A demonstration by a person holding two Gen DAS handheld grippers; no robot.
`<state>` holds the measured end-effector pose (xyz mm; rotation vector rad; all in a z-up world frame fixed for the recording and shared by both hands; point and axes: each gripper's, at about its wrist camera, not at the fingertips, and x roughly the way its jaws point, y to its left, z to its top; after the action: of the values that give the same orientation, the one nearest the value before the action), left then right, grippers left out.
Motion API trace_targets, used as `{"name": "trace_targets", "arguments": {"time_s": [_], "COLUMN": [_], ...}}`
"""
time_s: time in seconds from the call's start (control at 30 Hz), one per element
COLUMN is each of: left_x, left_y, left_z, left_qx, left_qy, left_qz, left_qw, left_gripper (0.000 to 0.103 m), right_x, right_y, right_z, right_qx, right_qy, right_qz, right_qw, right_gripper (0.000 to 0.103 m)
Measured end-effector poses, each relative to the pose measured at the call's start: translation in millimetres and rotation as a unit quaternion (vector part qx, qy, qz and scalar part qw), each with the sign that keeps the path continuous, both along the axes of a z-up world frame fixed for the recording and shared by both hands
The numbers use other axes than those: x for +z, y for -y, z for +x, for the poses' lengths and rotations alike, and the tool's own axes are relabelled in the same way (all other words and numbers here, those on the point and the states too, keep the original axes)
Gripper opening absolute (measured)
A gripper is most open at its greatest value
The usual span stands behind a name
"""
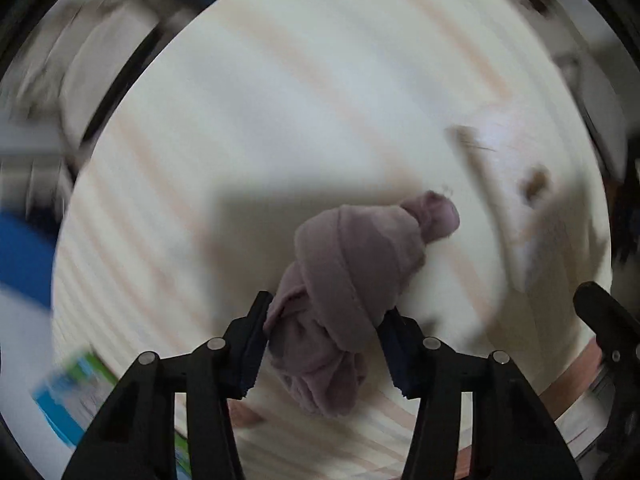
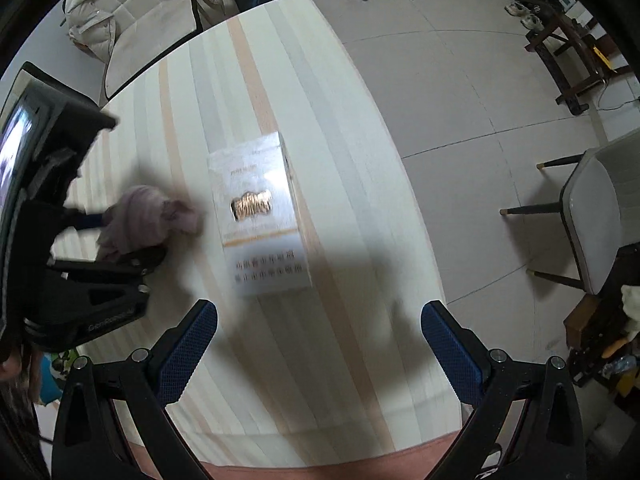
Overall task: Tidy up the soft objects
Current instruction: 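Grasp the lilac cloth with the left tool while the right tool grasps the white box, then carry the cloth and white box into the cardboard box and open both tools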
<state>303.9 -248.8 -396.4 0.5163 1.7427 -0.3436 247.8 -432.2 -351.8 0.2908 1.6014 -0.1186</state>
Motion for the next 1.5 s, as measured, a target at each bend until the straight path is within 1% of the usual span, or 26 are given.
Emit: {"name": "trace_targets", "arguments": {"time_s": [0.03,0.07,0.1,0.13,0.2,0.27,0.33,0.37,0.47,0.53,0.57,0.6,0.63,0.7,0.8,0.87,0.93,1.03,1.17,1.23,1.27,1.3,1.33,1.37,1.4,1.5], "left_x": [1,1,1,1,3,4,5,6,6,7,6,7,8,8,24,39,56,90,145,164,179,187,199,204,215,228], "left_y": [-12,-18,-27,-31,-36,-36,-36,-38,-39,-40,-52,-53,-52,-52,-48,-50,-54,-69,-107,-131,-150,-163,-183,-197,-221,-279], "left_z": [3,4,4,4,3,1,-1,-4,-10,-8,-6,-7,-6,-8,-18,-23,-28,-41,-72,-83,-94,-100,-110,-113,-124,-140], "left_qx": [0.037,0.052,0.081,0.093,0.111,0.115,0.119,0.119,0.12,0.12,0.121,0.124,0.124,0.126,0.126,0.125,0.128,0.139,0.171,0.186,0.198,0.204,0.217,0.225,0.238,0.269], "left_qy": [0.001,0.002,0.001,0.0,0.002,0.006,0.007,0.007,0.009,0.01,0.011,0.014,0.016,0.018,0.02,0.033,0.043,0.068,0.102,0.113,0.122,0.128,0.135,0.138,0.142,0.15], "left_qz": [-0.002,-0.005,-0.011,-0.016,-0.024,-0.024,-0.025,-0.025,-0.026,-0.027,-0.028,-0.029,-0.03,-0.026,-0.038,-0.043,-0.054,-0.077,-0.119,-0.133,-0.141,-0.146,-0.15,-0.153,-0.158,-0.158], "left_qw": [0.9993,0.9986,0.9966,0.9955,0.9935,0.9931,0.9926,0.9925,0.9924,0.9923,0.9922,0.9918,0.9917,0.9915,0.9912,0.9907,0.9894,0.9849,0.9728,0.9668,0.9622,0.9594,0.955,0.9523,0.9478,0.9383], "left_gripper": [0.045,0.045,0.045,0.045,0.045,0.045,0.045,0.045,0.045,0.045,0.044,0.041,0.037,0.034,0.033,0.033,0.033,0.033,0.033,0.033,0.033,0.033,0.033,0.033,0.033,0.033], "right_x": [-5,-8,-11,-17,-25,-34,-40,-44,-53,-55,-57,-57,-56,-56,-56,-50,-39,-9,39,60,73,86,93,103,112,133], "right_y": [-1,-2,-3,-5,-10,-16,-23,-26,-34,-39,-38,-40,-43,-48,-54,-63,-63,-74,-93,-108,-120,-134,-143,-158,-175,-222], "right_z": [8,12,18,25,33,42,48,51,58,61,62,63,64,65,62,56,49,33,2,-15,-24,-34,-40,-49,-57,-75], "right_qx": [-0.002,-0.003,-0.004,-0.007,-0.011,-0.009,-0.006,-0.005,-0.002,0.007,0.011,0.011,0.011,0.015,0.02,0.02,0.02,0.026,0.042,0.054,0.059,0.067,0.071,0.077,0.085,0.107], "right_qy": [-0.001,-0.002,-0.003,-0.007,-0.016,-0.026,-0.034,-0.038,-0.052,-0.053,-0.053,-0.052,-0.051,-0.052,-0.054,-0.051,-0.039,-0.012,0.031,0.051,0.06,0.069,0.073,0.079,0.084,0.093], "right_qz": [0.003,0.004,0.005,0.008,0.011,0.008,0.001,-0.003,-0.012,-0.034,-0.038,-0.038,-0.04,-0.051,-0.057,-0.055,-0.045,-0.031,-0.001,0.016,0.027,0.041,0.05,0.066,0.083,0.12], "right_qw": [1.0,1.0,1.0,1.0,1.0,1.0,0.999,0.999,0.999,0.998,0.998,0.998,0.998,0.997,0.997,0.997,0.998,0.999,0.999,0.997,0.996,0.995,0.994,0.992,0.989,0.983], "right_gripper": [0.103,0.103,0.102,0.101,0.091,0.088,0.087,0.086,0.077,0.072,0.069,0.062,0.062,0.061,0.06,0.06,0.059,0.059,0.059,0.059,0.059,0.059,0.059,0.059,0.059,0.059]}}
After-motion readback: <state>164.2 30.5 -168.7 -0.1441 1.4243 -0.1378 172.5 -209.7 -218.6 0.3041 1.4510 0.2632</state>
